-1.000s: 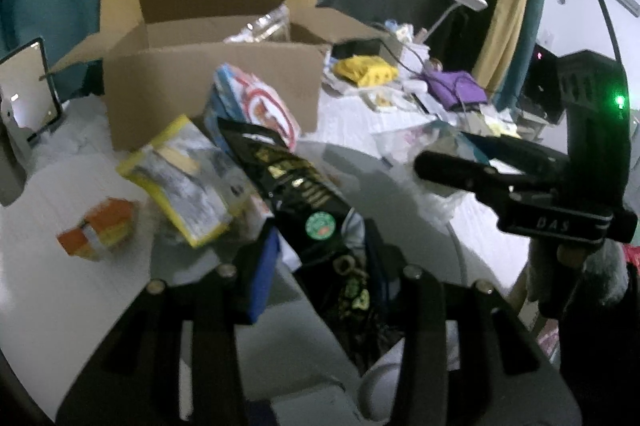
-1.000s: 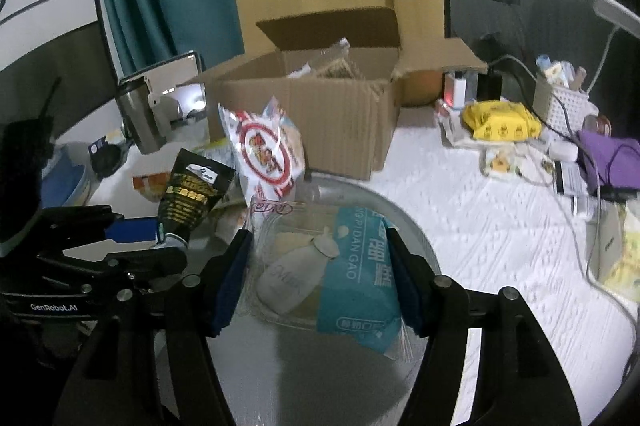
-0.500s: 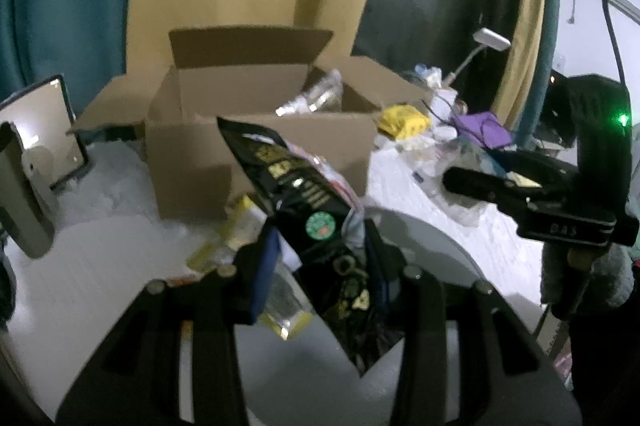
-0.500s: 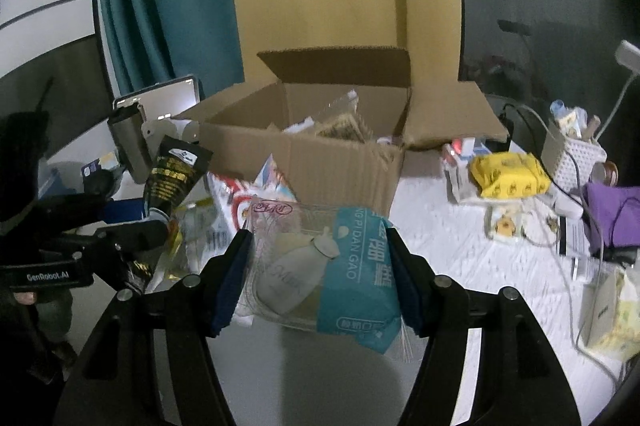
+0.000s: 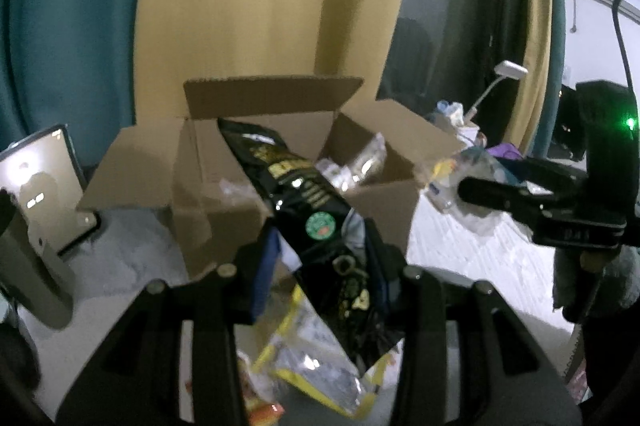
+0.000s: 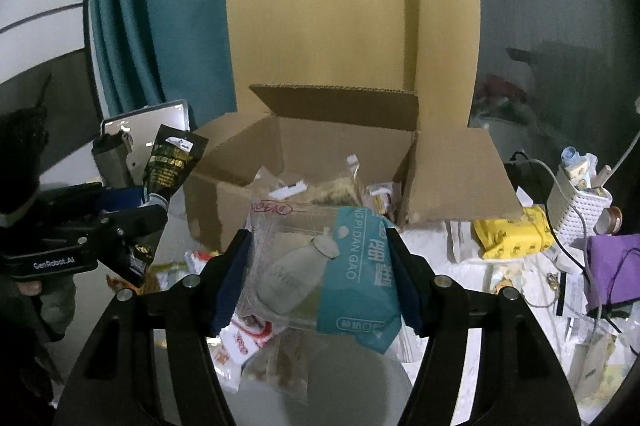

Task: Organize snacks
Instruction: 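Carry both packages into the cardboard box and open both tools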

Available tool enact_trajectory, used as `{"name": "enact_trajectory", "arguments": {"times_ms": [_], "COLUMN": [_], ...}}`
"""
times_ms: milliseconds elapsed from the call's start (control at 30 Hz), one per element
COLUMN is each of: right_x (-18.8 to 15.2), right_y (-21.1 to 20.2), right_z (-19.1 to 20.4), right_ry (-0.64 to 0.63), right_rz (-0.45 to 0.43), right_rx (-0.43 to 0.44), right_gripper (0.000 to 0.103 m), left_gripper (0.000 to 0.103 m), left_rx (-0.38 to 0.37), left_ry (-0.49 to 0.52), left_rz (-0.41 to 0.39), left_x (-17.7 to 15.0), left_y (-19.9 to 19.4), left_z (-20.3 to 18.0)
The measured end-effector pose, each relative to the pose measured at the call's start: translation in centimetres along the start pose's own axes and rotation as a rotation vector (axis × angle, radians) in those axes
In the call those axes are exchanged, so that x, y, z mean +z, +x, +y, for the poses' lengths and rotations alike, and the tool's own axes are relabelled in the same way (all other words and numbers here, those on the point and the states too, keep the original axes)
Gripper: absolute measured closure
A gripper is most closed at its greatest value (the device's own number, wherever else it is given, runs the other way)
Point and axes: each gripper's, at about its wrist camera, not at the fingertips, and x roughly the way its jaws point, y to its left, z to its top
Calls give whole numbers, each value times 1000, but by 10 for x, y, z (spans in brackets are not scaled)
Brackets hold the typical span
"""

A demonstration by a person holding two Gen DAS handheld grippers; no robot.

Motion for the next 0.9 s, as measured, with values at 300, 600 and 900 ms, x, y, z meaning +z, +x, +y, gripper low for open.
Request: {"name": "enact_trajectory", "arguments": {"times_ms": [300, 600, 900], "right_x": [29, 61, 90], "right_y": [22, 55, 99], "right_z": [-9, -15, -17], "right_ry": [28, 60, 87], "right_rz": [-41, -72, -59], "right_rx": [-5, 22, 46], "right_gripper": [35, 34, 34], "left_gripper": [61, 61, 60], "left_rx": [16, 35, 89], "left_ry": [21, -26, -79], "left_rz": [-29, 6, 6], "left_x": [31, 53, 67], "left_y": [29, 68, 91], "left_z": [15, 42, 71]}}
